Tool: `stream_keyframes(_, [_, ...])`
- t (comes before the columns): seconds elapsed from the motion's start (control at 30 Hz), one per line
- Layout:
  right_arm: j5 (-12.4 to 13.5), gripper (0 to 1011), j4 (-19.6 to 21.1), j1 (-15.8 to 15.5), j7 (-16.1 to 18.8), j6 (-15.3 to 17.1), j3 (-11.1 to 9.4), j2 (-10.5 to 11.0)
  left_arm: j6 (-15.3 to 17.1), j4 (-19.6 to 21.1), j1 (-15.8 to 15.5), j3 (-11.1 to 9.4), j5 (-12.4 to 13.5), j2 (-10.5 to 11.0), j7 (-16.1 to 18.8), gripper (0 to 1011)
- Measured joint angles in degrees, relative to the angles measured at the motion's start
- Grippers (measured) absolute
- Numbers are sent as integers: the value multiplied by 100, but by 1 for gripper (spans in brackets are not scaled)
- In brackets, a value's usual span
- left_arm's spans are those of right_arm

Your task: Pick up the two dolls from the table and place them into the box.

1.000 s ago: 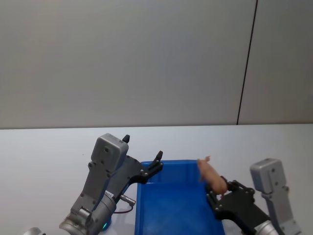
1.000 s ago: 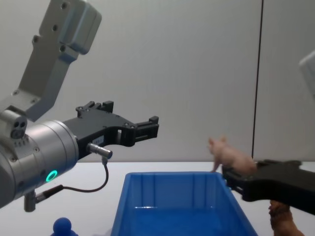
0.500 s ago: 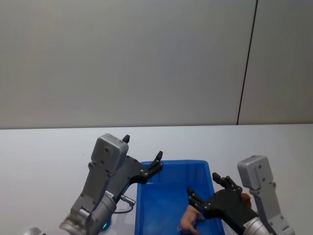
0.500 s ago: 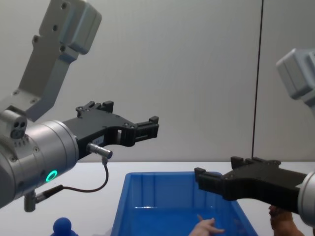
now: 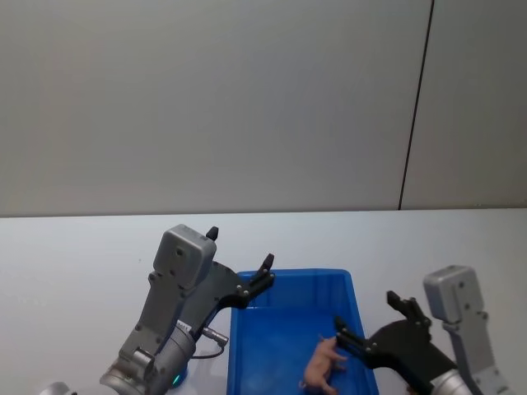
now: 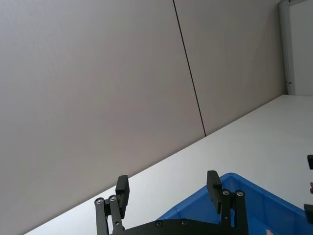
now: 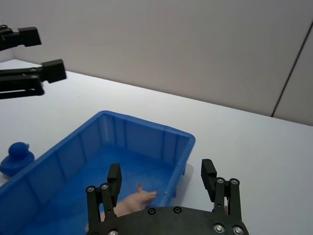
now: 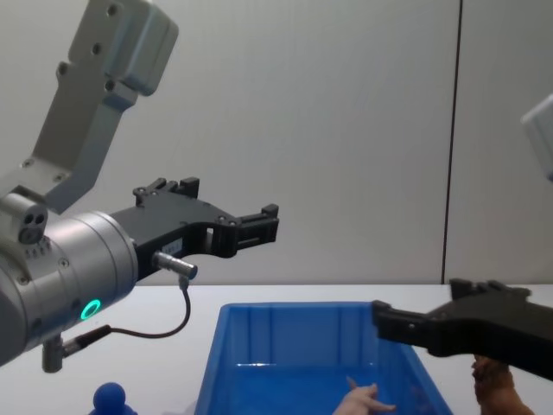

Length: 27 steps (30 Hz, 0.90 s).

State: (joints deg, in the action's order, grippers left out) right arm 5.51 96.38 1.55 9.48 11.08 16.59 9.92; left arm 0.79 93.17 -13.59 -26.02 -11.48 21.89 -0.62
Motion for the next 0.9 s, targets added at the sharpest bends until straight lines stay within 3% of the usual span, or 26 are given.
stream_keyframes(0.53, [250,1001,435,-526,-739,99,-268,373,0,0,0,0,0,0,0,1001])
stream_keyframes(0.9, [390,1001,493,-765,-1030,238,-407,518,0,0,0,0,0,0,0,1001])
